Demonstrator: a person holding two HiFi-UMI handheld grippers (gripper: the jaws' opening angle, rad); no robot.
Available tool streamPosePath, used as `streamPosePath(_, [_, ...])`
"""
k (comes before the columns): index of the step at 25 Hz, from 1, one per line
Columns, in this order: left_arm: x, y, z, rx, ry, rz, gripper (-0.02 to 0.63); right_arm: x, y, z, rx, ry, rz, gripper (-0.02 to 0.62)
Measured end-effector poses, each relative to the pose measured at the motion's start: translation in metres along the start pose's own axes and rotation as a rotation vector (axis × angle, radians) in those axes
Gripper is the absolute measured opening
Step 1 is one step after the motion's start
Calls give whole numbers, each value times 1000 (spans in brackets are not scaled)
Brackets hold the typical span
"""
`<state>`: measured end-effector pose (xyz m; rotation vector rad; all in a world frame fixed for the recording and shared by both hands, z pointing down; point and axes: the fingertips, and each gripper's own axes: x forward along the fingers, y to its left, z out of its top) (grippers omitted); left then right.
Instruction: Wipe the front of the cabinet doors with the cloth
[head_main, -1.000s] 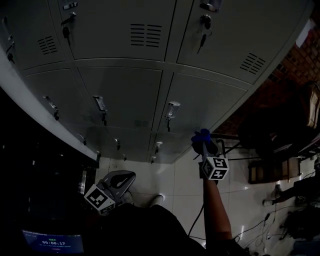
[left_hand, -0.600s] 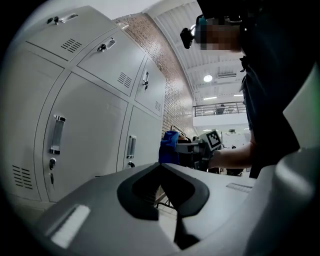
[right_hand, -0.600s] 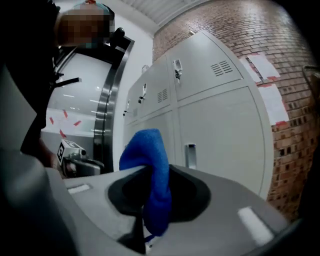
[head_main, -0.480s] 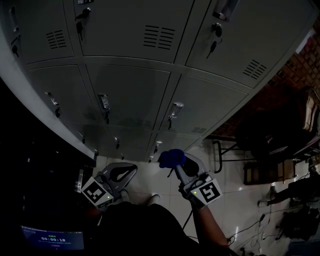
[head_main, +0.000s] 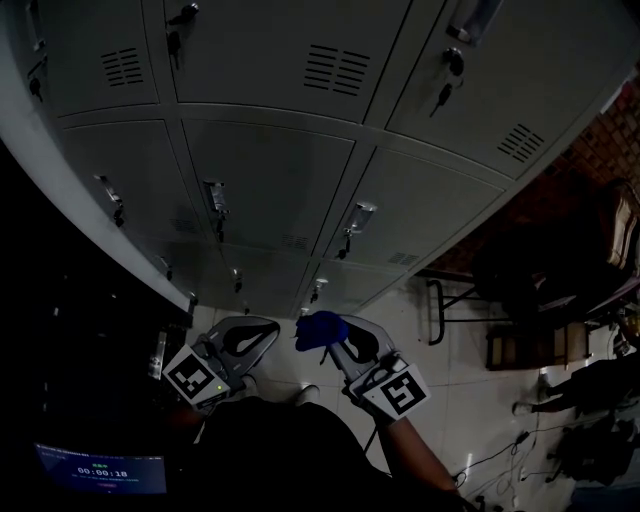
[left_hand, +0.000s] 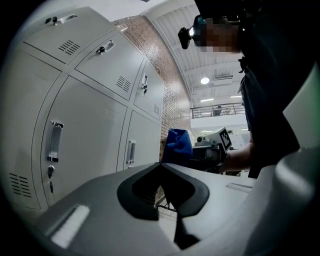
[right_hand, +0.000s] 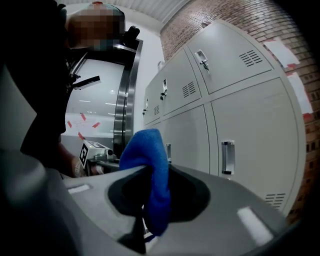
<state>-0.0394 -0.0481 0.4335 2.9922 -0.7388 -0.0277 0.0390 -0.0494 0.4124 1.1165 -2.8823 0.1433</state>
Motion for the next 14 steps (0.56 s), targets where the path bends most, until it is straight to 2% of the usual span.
streamPosePath(7, [6,-9,11,-26,-15,-27,0,1,0,2,7,-3,8,69])
streamPosePath(14, [5,-11,7,-40,-13,-23,0,0,1,0,12,0,1,69])
